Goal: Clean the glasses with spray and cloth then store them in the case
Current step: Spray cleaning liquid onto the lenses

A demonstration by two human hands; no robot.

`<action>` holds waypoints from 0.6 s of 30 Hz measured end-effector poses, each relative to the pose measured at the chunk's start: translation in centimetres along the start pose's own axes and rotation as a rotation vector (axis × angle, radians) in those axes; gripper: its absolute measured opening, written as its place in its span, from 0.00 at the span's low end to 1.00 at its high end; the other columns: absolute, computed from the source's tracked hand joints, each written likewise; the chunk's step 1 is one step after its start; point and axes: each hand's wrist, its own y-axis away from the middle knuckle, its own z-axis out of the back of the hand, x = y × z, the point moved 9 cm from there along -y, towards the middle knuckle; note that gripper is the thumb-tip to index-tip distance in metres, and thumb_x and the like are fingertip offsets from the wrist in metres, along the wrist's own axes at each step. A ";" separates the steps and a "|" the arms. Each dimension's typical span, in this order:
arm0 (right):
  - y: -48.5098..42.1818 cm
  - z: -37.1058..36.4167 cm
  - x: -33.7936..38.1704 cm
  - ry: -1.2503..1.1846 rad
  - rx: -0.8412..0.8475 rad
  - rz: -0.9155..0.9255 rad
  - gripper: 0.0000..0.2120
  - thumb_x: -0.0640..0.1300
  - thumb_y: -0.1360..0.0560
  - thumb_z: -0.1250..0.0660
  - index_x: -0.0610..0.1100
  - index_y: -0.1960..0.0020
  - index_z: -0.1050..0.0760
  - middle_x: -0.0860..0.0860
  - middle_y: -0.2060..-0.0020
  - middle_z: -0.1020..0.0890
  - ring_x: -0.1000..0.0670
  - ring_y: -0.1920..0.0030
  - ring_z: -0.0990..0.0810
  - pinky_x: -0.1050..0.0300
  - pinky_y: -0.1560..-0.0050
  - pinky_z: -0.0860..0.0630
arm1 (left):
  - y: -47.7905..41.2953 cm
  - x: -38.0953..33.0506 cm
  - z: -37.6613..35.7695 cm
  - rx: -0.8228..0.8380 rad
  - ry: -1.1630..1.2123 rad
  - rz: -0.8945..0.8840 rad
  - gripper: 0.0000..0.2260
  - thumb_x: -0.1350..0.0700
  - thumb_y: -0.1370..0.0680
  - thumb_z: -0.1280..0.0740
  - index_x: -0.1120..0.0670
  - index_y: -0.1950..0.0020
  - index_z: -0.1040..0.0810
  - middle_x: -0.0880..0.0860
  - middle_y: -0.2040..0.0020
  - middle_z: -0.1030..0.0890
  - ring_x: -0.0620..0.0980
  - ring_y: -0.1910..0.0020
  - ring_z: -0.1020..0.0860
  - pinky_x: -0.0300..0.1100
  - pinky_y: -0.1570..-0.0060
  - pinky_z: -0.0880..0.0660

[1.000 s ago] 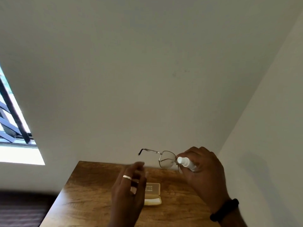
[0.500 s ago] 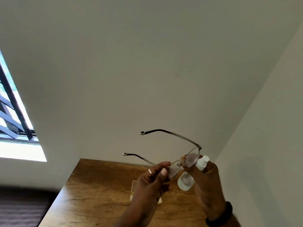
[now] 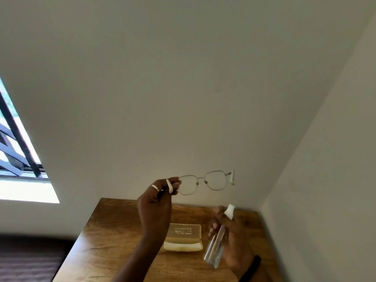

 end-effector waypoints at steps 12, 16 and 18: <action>4.5 -2.9 0.9 0.969 -0.115 0.509 0.38 0.39 0.29 0.27 0.74 0.40 0.44 0.57 0.50 0.23 0.51 0.59 0.19 0.59 0.58 0.18 | -1.1 1.2 2.4 -0.101 -0.053 -0.071 0.14 0.73 0.23 0.32 0.55 0.51 0.15 0.48 0.52 0.12 0.46 0.52 0.14 0.38 0.55 0.18; 7.5 -5.9 2.3 1.040 -0.065 0.692 0.42 0.33 0.35 0.24 0.74 0.44 0.39 0.56 0.59 0.20 0.60 0.58 0.20 0.76 0.66 0.27 | -1.3 0.1 2.4 -0.081 -0.097 -0.164 0.10 0.72 0.24 0.32 0.59 0.50 0.15 0.50 0.54 0.12 0.50 0.52 0.14 0.49 0.54 0.16; 8.4 -7.3 2.6 1.057 -0.041 0.770 0.43 0.33 0.37 0.22 0.72 0.43 0.39 0.57 0.59 0.20 0.62 0.61 0.20 0.77 0.66 0.28 | -1.3 -1.1 2.2 -0.058 -0.104 -0.250 0.10 0.72 0.24 0.32 0.61 0.49 0.15 0.53 0.53 0.13 0.51 0.53 0.14 0.47 0.55 0.17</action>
